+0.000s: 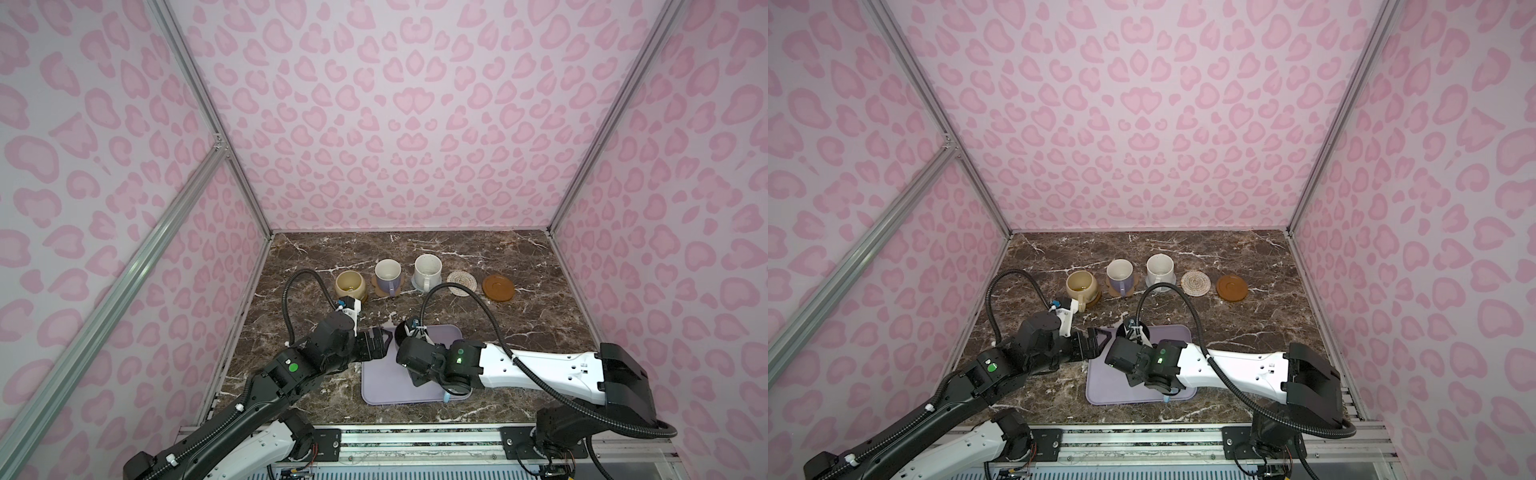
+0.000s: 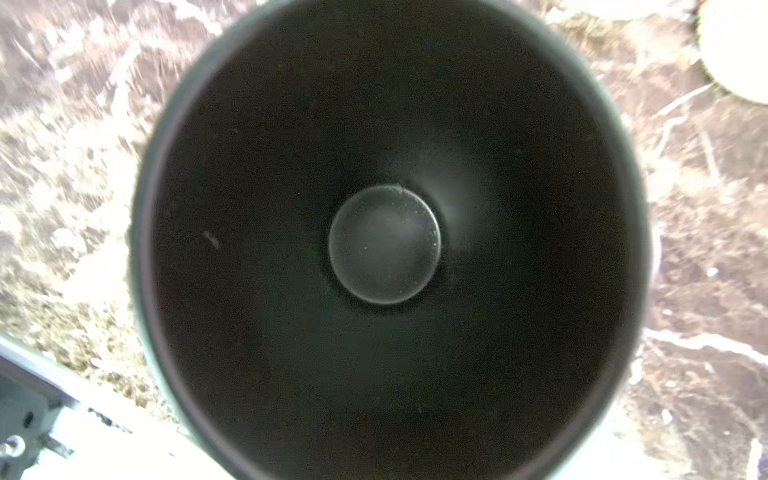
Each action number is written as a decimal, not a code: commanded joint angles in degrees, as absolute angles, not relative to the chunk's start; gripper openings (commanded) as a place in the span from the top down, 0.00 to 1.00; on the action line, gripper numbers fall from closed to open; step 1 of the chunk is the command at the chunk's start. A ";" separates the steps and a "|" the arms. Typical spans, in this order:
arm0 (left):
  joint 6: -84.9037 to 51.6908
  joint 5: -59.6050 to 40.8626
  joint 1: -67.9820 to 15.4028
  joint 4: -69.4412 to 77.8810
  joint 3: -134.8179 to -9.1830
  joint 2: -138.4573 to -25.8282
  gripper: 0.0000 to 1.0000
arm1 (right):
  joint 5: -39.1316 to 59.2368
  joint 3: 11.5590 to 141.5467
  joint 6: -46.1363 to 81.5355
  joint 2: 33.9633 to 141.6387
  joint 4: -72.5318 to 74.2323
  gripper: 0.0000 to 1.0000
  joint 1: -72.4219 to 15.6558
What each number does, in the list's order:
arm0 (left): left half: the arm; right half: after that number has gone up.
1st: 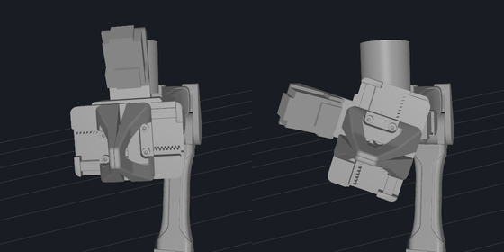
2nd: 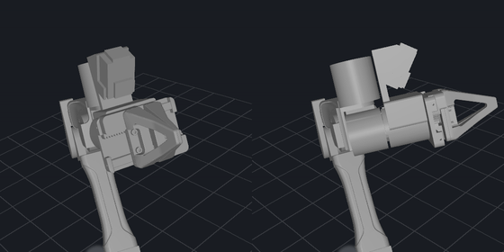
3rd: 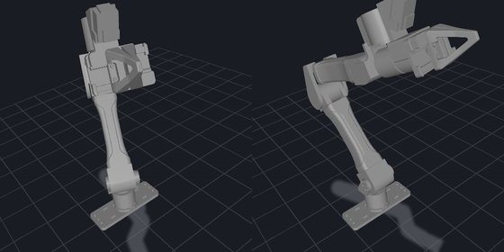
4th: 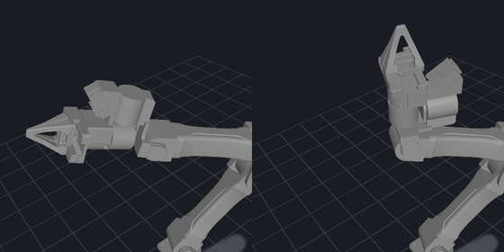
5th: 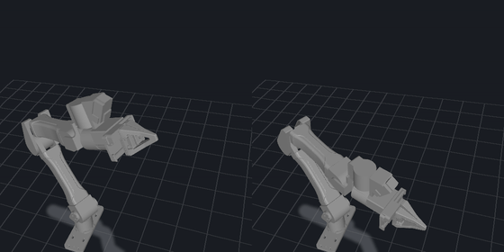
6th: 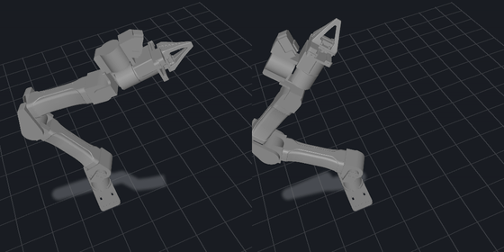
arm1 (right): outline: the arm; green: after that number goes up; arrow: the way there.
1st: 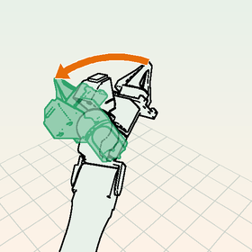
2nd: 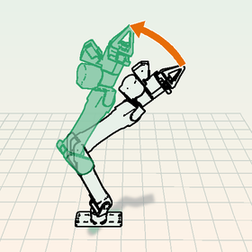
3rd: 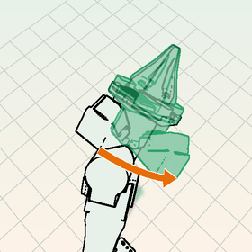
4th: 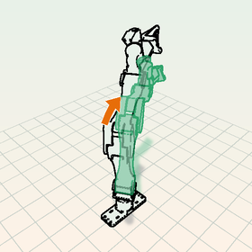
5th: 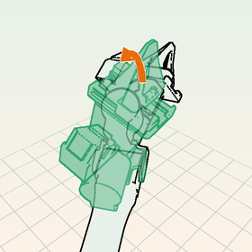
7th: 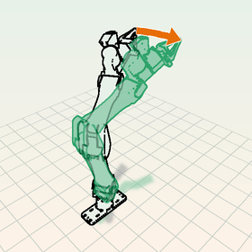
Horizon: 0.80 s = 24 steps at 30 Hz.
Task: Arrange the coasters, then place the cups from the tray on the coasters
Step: 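Lift the black mug off the tray with the right gripper, then carry the black mug toward the rainbow knit coaster with the right gripper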
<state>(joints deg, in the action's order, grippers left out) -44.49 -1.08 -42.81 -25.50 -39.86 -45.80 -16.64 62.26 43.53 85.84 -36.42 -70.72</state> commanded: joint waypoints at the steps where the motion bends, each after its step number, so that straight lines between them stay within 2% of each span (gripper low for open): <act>1: -44.21 -0.53 -42.67 -20.87 -41.39 -44.74 0.03 | -19.51 62.97 41.74 84.44 -36.03 1.00 -69.34; 13: -43.17 -1.95 -42.71 -13.70 -46.65 -51.27 0.03 | -18.32 63.61 36.31 79.13 -36.74 1.00 -59.84; 24: -42.79 -1.67 -43.38 -10.20 -56.61 -66.83 0.03 | -12.24 62.04 31.52 77.43 -33.48 1.00 -46.07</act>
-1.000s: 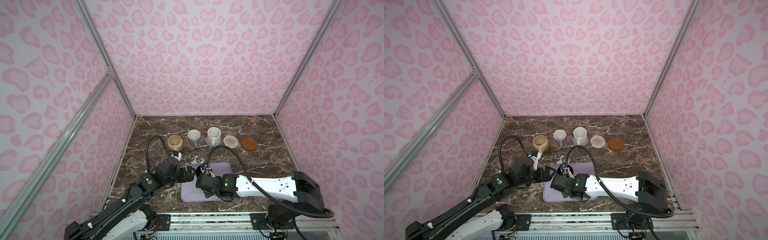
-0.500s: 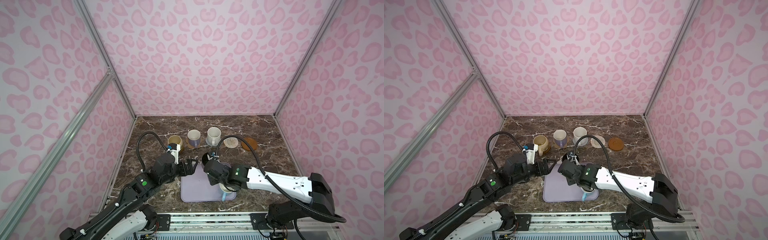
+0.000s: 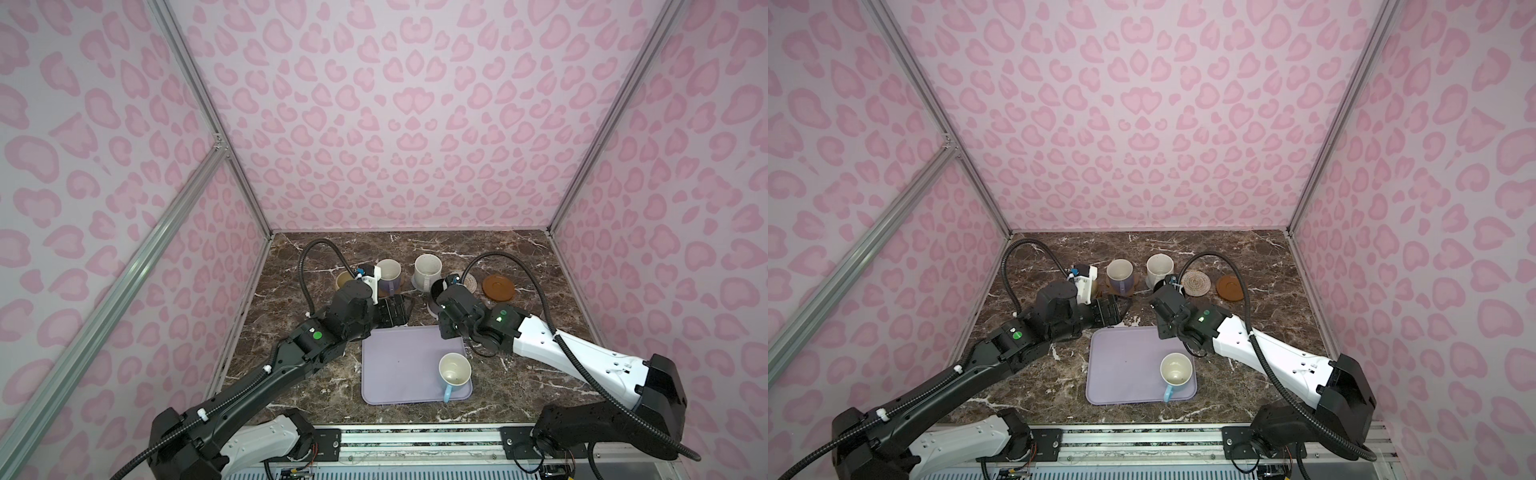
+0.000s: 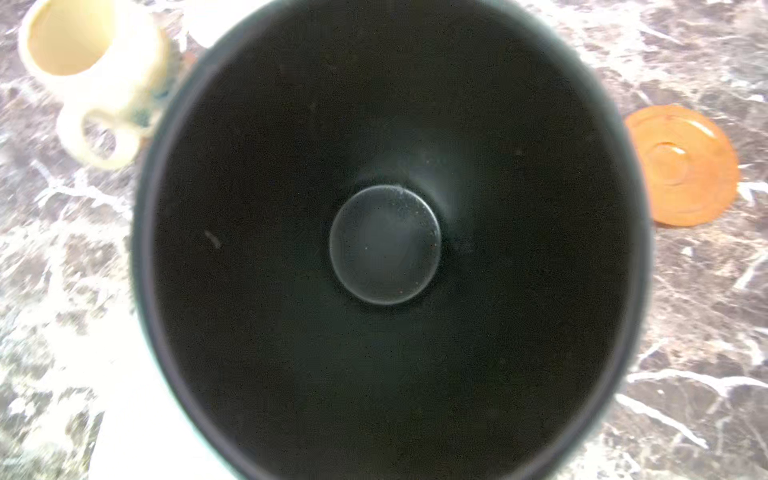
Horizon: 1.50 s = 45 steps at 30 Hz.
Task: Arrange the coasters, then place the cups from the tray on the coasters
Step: 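Carry the black mug toward the rainbow knit coaster with the right gripper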
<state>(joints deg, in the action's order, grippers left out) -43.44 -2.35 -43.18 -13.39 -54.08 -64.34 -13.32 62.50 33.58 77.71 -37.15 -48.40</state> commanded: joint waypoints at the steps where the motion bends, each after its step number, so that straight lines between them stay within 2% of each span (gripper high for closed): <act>1: -42.71 -1.58 -43.47 -10.20 -57.65 -68.24 0.03 | -11.60 61.82 31.32 77.42 -33.03 1.00 -44.85; 10: -42.45 -3.35 -44.32 -8.10 -66.74 -81.65 0.03 | -7.36 61.08 28.77 79.79 -29.69 1.00 -34.60; 22: -43.07 -2.78 -44.34 -8.10 -76.30 -94.06 0.03 | -4.37 66.25 24.57 91.65 -26.24 1.00 -24.94; 45: -43.40 -3.47 -43.30 -7.74 -81.49 -101.24 0.03 | -4.59 75.65 20.98 103.84 -26.87 1.00 -21.87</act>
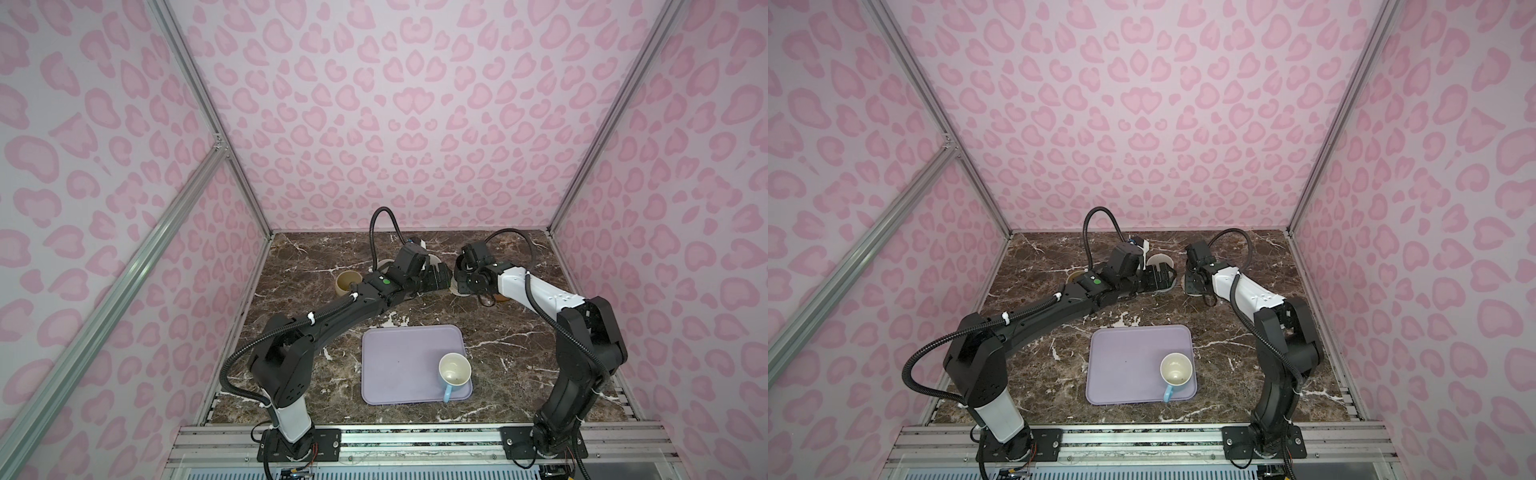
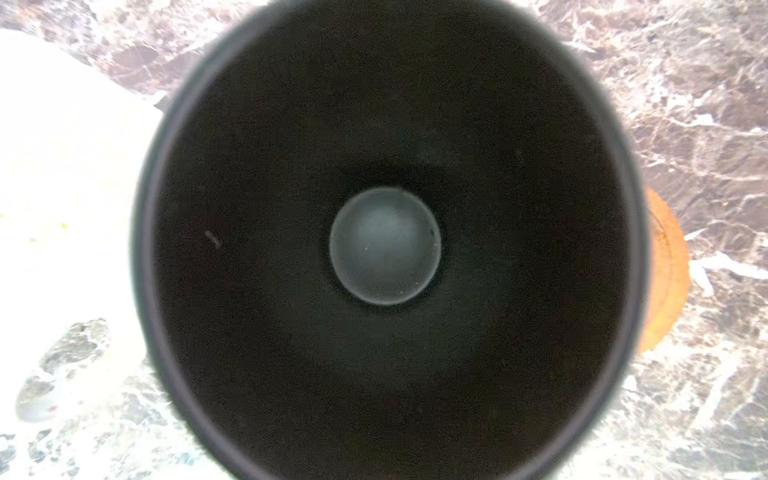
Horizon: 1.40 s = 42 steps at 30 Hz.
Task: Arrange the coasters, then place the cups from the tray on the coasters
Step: 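Carry the black mug toward the rainbow knit coaster with the right gripper, then lower the black mug onto the rainbow knit coaster and open the right gripper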
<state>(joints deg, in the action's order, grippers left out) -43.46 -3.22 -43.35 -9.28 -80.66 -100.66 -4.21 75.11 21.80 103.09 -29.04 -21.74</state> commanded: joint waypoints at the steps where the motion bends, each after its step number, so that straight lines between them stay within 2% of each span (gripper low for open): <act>1: -43.39 -3.30 -43.33 -7.80 -81.48 -101.25 0.03 | -4.49 75.76 20.92 104.09 -26.73 1.00 -21.80; 24: -43.34 -3.32 -43.32 -7.71 -80.78 -100.81 0.03 | -5.17 77.15 21.01 107.57 -28.77 1.00 -21.64; 28: -43.33 -3.08 -43.33 -7.75 -80.68 -100.58 0.03 | -4.68 77.97 20.99 107.92 -29.87 0.64 -21.63; 30: -43.26 -3.13 -43.25 -7.81 -80.68 -100.55 0.03 | -4.74 78.14 21.01 107.86 -30.23 0.55 -21.62; 36: -43.33 -3.16 -43.35 -7.80 -80.08 -100.04 0.03 | -5.14 77.61 21.53 106.25 -30.59 0.44 -21.62; 38: -43.41 -3.16 -43.26 -7.71 -79.49 -99.47 0.03 | -5.34 76.85 21.84 104.65 -30.61 0.31 -21.66; 40: -43.50 -2.93 -43.29 -7.46 -78.40 -98.41 0.03 | -6.23 75.39 22.36 101.90 -30.26 0.06 -21.89; 42: -43.59 -2.33 -43.32 -7.10 -77.43 -96.68 0.03 | -6.42 74.06 22.49 98.97 -30.43 0.02 -22.14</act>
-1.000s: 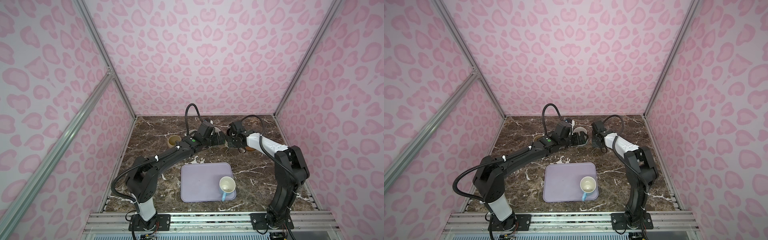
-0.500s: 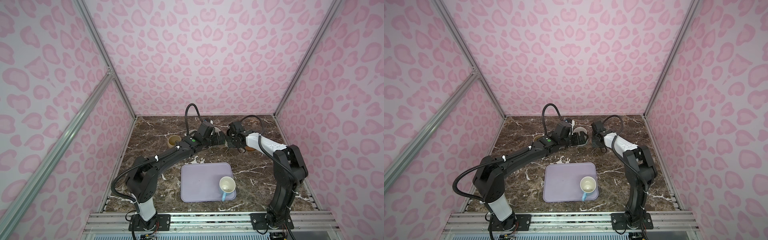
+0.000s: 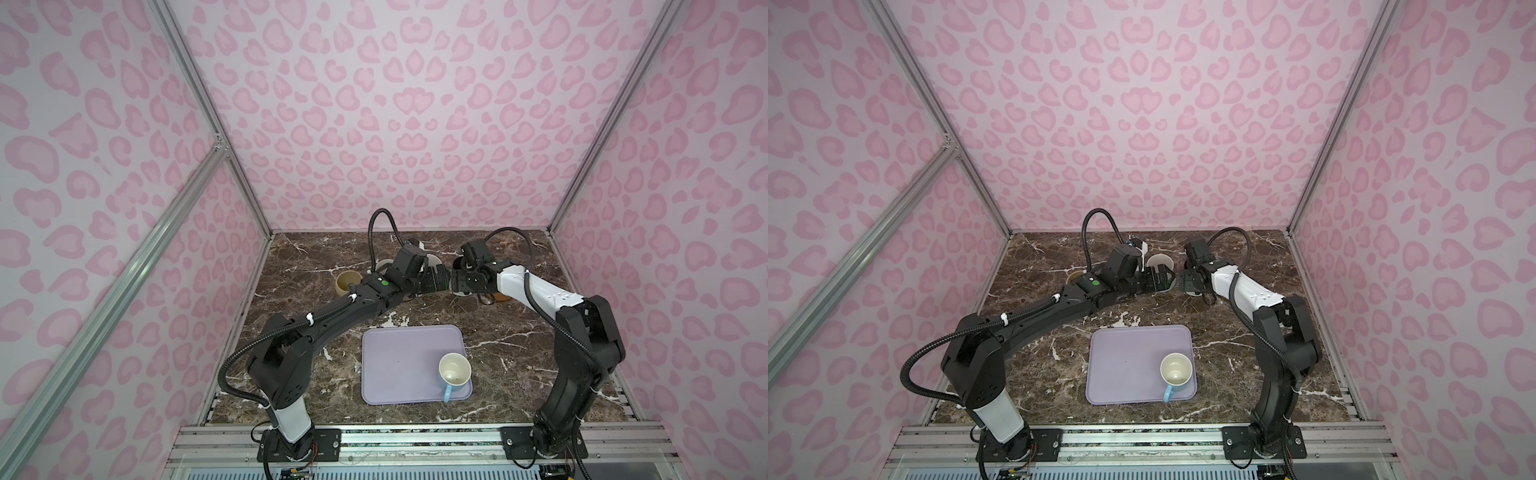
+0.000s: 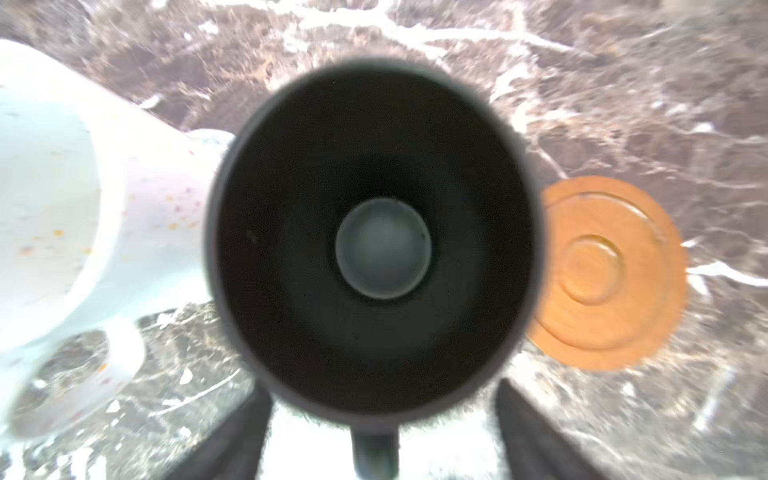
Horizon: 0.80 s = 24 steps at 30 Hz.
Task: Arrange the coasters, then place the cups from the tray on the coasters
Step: 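Lower the black mug onto the rainbow knit coaster and open the right gripper, then move the right gripper back over the pale blue mug on the tray and lower it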
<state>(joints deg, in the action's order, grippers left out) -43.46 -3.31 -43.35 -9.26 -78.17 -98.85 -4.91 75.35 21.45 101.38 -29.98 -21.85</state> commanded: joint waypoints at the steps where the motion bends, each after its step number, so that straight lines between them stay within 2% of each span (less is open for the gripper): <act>1: -43.72 -1.96 -43.28 -7.02 -75.47 -95.65 0.03 | -6.40 73.32 22.50 97.35 -30.79 0.02 -22.31; 8: -44.31 -1.83 -43.33 -6.24 -68.74 -87.52 0.03 | -4.02 66.12 23.28 84.68 -32.84 0.02 -23.83; 13: -45.17 -7.42 -43.40 -5.00 -62.83 -81.65 0.03 | -3.57 61.56 24.56 75.93 -38.27 0.02 -27.44; 19: -45.43 -9.42 -44.22 -7.68 -57.21 -74.66 0.03 | -2.75 54.88 28.51 64.61 -43.71 0.02 -34.48; 24: -45.77 -10.62 -45.71 -9.01 -53.55 -69.96 0.03 | -6.65 51.42 34.85 59.28 -49.41 0.02 -44.43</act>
